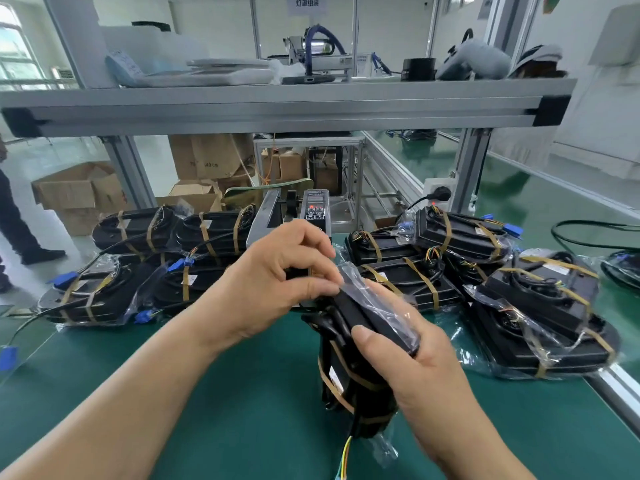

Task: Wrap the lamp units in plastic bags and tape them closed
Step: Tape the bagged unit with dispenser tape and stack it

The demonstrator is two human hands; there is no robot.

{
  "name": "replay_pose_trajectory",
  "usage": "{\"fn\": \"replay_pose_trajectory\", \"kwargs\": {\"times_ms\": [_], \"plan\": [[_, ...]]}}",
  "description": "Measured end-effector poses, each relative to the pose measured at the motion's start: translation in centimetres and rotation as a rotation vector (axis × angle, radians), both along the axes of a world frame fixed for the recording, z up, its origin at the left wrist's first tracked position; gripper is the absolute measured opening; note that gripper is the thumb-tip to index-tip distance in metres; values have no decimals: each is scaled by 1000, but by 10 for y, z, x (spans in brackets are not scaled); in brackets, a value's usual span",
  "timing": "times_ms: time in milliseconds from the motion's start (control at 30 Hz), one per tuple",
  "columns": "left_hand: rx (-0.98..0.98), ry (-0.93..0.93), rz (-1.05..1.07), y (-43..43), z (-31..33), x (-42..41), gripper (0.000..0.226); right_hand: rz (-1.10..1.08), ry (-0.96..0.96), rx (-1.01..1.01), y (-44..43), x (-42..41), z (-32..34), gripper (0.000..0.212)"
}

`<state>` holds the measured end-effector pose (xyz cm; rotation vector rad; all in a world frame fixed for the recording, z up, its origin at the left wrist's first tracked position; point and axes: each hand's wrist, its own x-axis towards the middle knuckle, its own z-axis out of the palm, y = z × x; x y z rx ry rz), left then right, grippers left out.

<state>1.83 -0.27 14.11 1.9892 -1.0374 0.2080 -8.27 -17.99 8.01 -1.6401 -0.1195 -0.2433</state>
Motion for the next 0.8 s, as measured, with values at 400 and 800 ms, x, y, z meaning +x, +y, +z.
{"fn": "replay_pose_trajectory", "kwargs": {"times_ms": [400,800], "plan": [[-67,-23,-42,-21,28,23,6,-111,-4,-42,12,-7,8,45],[-704,1231,712,6,-77,74,21,-203,-21,175,16,-8,3,41]]}}
